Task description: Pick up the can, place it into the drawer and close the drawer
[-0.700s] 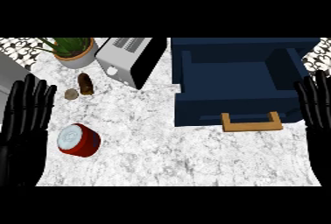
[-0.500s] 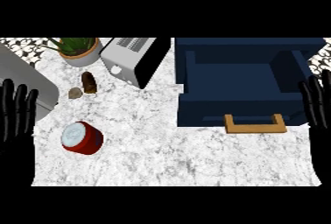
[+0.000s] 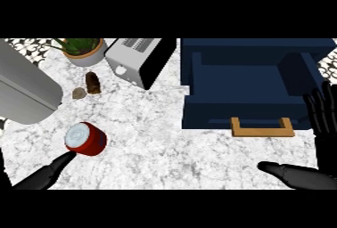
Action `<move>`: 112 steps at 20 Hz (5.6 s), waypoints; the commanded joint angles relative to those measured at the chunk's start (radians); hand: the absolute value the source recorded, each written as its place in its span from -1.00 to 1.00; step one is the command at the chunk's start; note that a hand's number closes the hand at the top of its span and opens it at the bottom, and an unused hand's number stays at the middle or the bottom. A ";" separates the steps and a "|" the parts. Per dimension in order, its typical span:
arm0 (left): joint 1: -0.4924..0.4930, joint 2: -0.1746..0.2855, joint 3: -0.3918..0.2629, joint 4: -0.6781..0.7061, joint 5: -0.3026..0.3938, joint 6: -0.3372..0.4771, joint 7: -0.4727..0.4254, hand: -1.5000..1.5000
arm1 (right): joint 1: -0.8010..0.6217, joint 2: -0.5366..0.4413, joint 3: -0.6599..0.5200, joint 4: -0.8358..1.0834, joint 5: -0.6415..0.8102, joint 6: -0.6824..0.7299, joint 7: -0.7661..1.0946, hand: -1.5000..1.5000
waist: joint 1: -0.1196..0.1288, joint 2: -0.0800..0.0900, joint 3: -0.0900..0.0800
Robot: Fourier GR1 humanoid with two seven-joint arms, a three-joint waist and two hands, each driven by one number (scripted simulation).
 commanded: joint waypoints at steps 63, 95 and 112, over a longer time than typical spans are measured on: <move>-0.276 0.046 0.153 1.209 0.682 0.085 -0.870 -1.00 | 0.111 0.045 -0.170 -0.163 -0.052 0.162 0.079 -1.00 | -0.011 0.000 -0.001; -0.753 0.116 0.014 1.656 0.566 -0.473 -0.900 1.00 | 0.016 0.022 -0.228 -0.158 -0.059 0.157 0.122 -1.00 | -0.044 0.008 -0.003; -1.032 0.063 -0.083 1.383 0.504 -0.390 -0.479 1.00 | -0.016 -0.017 -0.258 -0.176 -0.043 0.143 0.177 -1.00 | -0.005 -0.004 0.000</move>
